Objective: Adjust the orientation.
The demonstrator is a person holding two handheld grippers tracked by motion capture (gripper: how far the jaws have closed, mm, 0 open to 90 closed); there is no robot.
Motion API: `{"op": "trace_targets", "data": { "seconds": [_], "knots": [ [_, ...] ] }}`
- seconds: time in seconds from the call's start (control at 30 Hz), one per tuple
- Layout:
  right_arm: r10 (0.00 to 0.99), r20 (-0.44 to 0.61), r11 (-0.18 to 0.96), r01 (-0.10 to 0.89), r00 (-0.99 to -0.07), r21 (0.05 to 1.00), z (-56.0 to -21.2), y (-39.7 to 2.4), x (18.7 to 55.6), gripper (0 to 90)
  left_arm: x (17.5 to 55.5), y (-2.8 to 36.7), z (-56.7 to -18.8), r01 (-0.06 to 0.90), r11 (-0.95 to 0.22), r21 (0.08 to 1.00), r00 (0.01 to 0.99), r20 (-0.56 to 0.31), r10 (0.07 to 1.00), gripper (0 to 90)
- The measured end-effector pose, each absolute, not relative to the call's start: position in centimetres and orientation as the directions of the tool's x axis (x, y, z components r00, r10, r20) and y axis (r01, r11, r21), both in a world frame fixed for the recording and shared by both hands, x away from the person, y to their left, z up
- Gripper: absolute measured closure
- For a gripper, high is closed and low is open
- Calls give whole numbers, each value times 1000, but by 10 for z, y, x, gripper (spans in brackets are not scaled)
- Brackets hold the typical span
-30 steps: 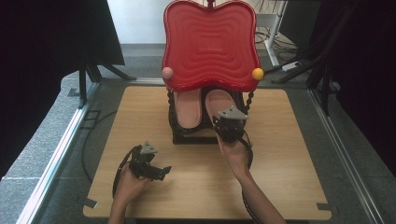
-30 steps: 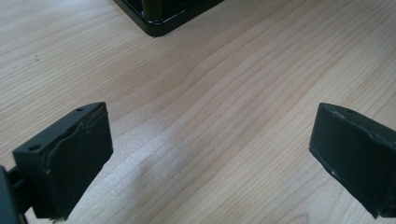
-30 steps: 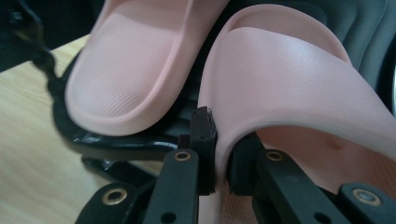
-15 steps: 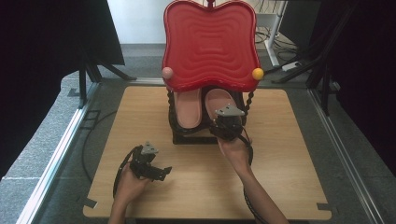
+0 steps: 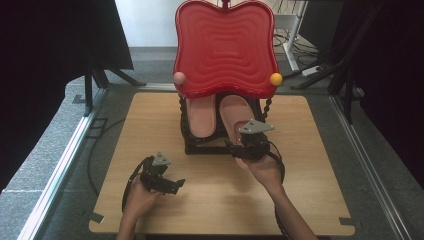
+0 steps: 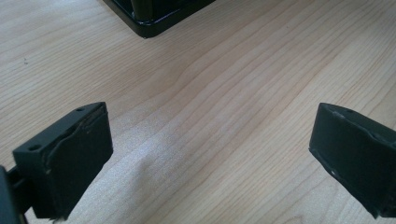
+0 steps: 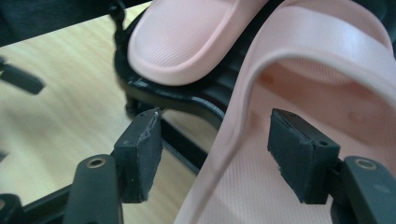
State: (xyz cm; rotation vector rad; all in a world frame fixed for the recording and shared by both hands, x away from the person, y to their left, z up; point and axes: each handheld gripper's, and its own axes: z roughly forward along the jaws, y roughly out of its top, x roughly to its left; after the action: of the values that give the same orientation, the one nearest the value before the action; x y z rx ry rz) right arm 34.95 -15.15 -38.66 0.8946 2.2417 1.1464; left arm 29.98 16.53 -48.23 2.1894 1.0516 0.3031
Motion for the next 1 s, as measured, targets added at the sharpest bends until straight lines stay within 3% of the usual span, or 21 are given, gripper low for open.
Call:
{"op": "trace_targets", "data": {
  "seconds": [0.17, 0.37, 0.67, 1.0],
  "knots": [
    [678, -77, 453, 334, -731, 827, -385, -168, 335, 393, 300, 165, -482, 602, -443, 665, 646, -79, 759, 0],
    [629, -103, 488, 288, -770, 824, -384, -187, 312, 661, 299, 165, -482, 599, -450, 663, 649, -73, 757, 0],
    [612, -77, 484, 295, -787, 824, -395, -217, 281, 894, 298, 164, -481, 594, -453, 665, 654, -71, 753, 0],
    [601, -48, 518, 343, -798, 783, -427, -233, 268, 899, 299, 161, -482, 595, -458, 660, 657, -72, 751, 0]
  ]
}}
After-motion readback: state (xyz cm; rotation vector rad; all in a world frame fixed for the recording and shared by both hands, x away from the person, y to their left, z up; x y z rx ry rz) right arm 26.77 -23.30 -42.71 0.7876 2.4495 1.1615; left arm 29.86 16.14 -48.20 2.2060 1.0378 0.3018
